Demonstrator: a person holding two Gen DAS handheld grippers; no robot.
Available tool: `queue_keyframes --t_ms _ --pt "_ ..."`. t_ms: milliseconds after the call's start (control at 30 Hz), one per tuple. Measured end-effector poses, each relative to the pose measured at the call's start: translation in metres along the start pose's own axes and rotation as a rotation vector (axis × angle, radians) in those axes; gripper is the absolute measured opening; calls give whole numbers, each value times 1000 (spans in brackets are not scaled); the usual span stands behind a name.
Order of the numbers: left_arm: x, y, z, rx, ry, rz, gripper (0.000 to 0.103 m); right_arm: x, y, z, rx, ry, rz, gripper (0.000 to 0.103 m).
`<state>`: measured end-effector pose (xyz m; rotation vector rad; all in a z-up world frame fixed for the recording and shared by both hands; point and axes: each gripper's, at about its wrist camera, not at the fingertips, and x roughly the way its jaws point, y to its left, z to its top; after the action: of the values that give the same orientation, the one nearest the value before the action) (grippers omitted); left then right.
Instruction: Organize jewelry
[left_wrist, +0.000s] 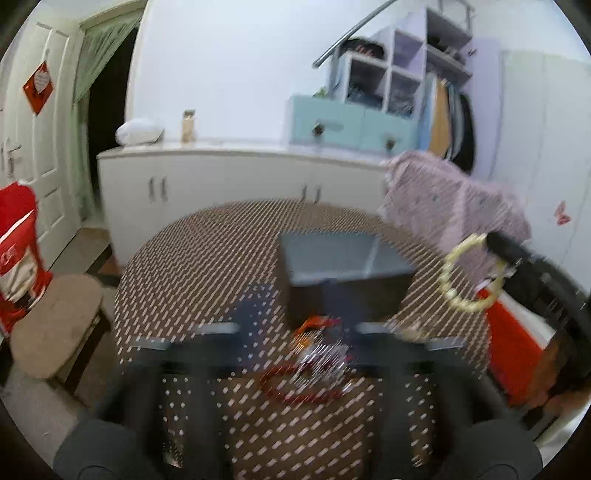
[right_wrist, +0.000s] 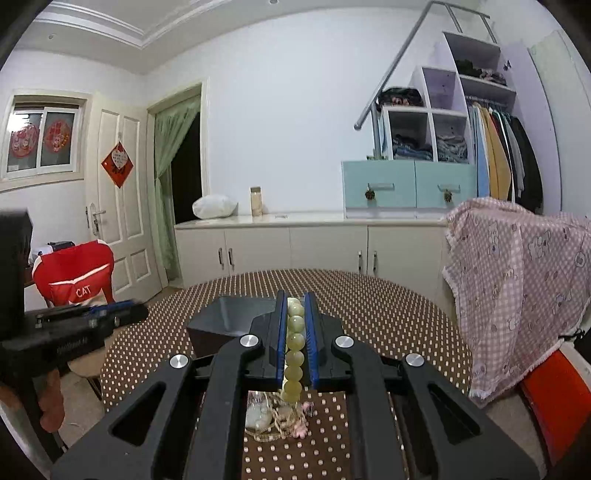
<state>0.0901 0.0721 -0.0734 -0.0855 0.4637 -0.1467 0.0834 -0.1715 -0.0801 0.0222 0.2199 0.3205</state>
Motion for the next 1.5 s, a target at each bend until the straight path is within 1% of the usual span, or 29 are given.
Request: queue_keyframes --t_ms 33,100,133,200,233,267,300,333,400,433,467,500,533,600,667,800,933,1067,1233,1500 --pt "-1 6 -7 -27 4 -9 83 0 0 -2 6 8 2 8" --pt "4 14 -14 -64 46 -18 83 1 0 -7 13 28 5 8" --pt "10 20 -21 -89 84 -13 83 0 0 -9 13 33 3 8" --pt "19 26 -29 -109 125 -2 81 1 1 -13 15 47 7 8" --pt "25 27 -33 -112 148 -6 72 1 2 -15 17 53 11 8" --pt "31 28 -36 -111 174 -9 59 1 3 -16 18 57 12 8" --pt "36 27 -37 -109 197 -7 51 1 4 -18 18 61 12 8" --pt "46 27 -42 -103 238 0 37 2 5 -20 20 69 12 8" --pt "49 22 -46 -48 220 28 37 2 5 -21 25 78 12 8" --pt "48 18 -47 -23 218 42 34 2 5 -23 27 81 11 8" --pt "48 15 -47 -3 221 68 29 2 5 -23 28 84 11 8" --pt "48 15 -46 0 221 76 23 1 5 -24 29 84 11 8" --pt "47 18 -45 -12 222 81 9 1 5 -24 30 83 11 8" --pt "47 24 -42 -47 226 74 8 0 5 -24 25 80 11 8" --pt "46 28 -37 -60 215 77 8 -1 6 -23 20 75 12 8" --pt "34 28 -21 -66 151 40 8 -1 7 -18 12 62 11 8" --pt "24 19 -1 -47 91 -2 8 -2 9 -11 -4 38 12 8" --pt "20 10 19 -29 50 -41 8 -2 8 -4 -15 13 8 8" --pt "19 -4 41 1 1 -62 8 0 5 6 -21 -12 5 8" --pt "15 -18 63 21 -62 -85 8 7 2 22 -39 -51 0 8"
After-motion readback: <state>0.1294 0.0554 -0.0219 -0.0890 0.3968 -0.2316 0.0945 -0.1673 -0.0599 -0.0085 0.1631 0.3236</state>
